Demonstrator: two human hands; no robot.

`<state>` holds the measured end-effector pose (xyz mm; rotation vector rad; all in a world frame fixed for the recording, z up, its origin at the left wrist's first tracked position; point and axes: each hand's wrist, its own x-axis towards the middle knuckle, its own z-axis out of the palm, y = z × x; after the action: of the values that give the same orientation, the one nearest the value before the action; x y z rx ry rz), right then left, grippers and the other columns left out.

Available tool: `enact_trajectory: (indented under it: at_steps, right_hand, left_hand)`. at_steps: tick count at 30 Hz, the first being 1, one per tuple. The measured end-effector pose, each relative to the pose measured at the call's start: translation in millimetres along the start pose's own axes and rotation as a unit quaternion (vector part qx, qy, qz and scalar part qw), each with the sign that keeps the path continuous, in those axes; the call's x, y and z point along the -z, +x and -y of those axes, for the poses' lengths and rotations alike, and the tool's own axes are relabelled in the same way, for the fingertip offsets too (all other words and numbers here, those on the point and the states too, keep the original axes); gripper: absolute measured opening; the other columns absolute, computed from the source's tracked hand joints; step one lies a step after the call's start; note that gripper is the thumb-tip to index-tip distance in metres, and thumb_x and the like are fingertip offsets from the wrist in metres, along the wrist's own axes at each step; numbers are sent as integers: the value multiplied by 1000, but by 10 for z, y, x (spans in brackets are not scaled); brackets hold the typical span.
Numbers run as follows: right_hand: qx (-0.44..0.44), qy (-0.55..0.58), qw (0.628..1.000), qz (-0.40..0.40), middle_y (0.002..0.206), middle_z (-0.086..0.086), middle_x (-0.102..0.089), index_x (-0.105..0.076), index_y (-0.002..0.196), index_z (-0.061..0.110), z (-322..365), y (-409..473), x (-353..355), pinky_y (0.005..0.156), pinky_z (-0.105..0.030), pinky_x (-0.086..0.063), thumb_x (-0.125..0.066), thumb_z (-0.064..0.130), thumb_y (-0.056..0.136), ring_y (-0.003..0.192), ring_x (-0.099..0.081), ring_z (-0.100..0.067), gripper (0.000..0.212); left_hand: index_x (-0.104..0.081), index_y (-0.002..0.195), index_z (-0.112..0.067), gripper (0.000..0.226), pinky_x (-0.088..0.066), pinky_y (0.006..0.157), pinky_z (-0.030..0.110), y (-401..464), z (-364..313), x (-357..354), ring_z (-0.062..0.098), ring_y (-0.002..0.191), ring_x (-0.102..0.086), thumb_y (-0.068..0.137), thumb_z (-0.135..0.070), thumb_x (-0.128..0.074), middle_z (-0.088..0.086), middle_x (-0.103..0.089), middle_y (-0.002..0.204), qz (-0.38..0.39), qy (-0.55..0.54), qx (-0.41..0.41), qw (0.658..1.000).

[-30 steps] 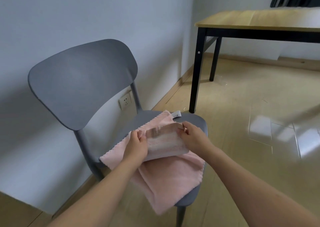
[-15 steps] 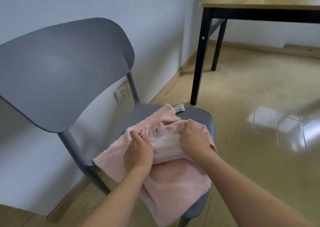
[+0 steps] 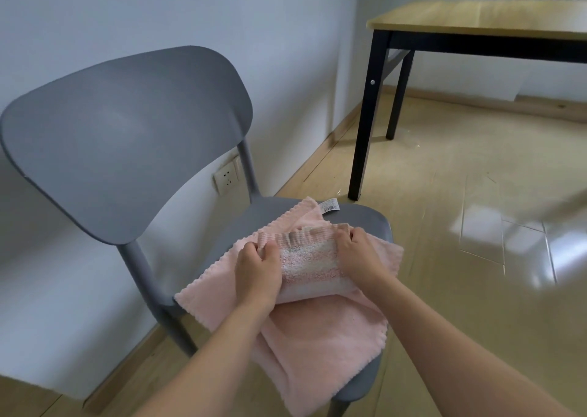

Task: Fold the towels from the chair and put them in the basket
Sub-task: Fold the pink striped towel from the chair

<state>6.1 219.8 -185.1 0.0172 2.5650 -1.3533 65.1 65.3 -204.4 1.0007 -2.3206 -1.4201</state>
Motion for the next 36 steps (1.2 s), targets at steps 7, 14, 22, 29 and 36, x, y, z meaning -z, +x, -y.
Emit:
enact_trajectory:
  at_steps: [7, 14, 22, 29, 36]
  right_hand:
    - [31, 46, 998, -4, 81, 1, -46, -32, 108, 16, 78, -128, 81, 55, -21, -33, -24, 38, 103, 66, -41, -7, 24]
    - [5, 13, 1000, -15, 78, -1, -50, -26, 113, 15, 59, -141, 134, 50, -21, -32, -20, 32, 104, 62, -45, -9, 20]
    - [-6, -54, 998, -29, 92, -5, -58, -53, 108, 4, -224, 5, -112, 70, -33, -36, -31, 48, 100, 80, -50, -21, 50]
    - [26, -144, 986, -87, 110, -12, -60, -38, 115, 7, -258, -69, -261, 68, -38, -38, -27, 33, 103, 92, -60, -35, 31]
    - [-30, -76, 994, -74, 112, -13, -61, -43, 120, 4, -131, -114, -154, 74, -35, -37, -23, 38, 103, 101, -58, -33, 43]
  left_hand:
    - [-45, 107, -13, 31, -39, 66, 28, -45, -44, 17, 8, 79, -51, 95, -41, -48, -3, -55, 94, 24, -109, -4, 994]
    - [-62, 105, -28, 35, -51, 94, 46, 104, 5, -28, 25, 103, -65, 82, -54, -59, -1, -67, 113, 165, -215, 178, 946]
    - [-42, 130, -12, 47, -39, 76, 33, 21, -26, -107, 24, 92, -52, 98, -45, -36, 2, -56, 104, 102, 107, 38, 988]
    - [-47, 104, -8, 28, -39, 68, 37, -167, 57, -157, 32, 88, -56, 103, -30, -29, 9, -65, 97, 4, 216, -120, 969]
    - [-47, 105, -9, 28, -42, 71, 37, -169, 24, -92, 31, 89, -57, 103, -32, -32, 7, -65, 98, 25, 185, -120, 975]
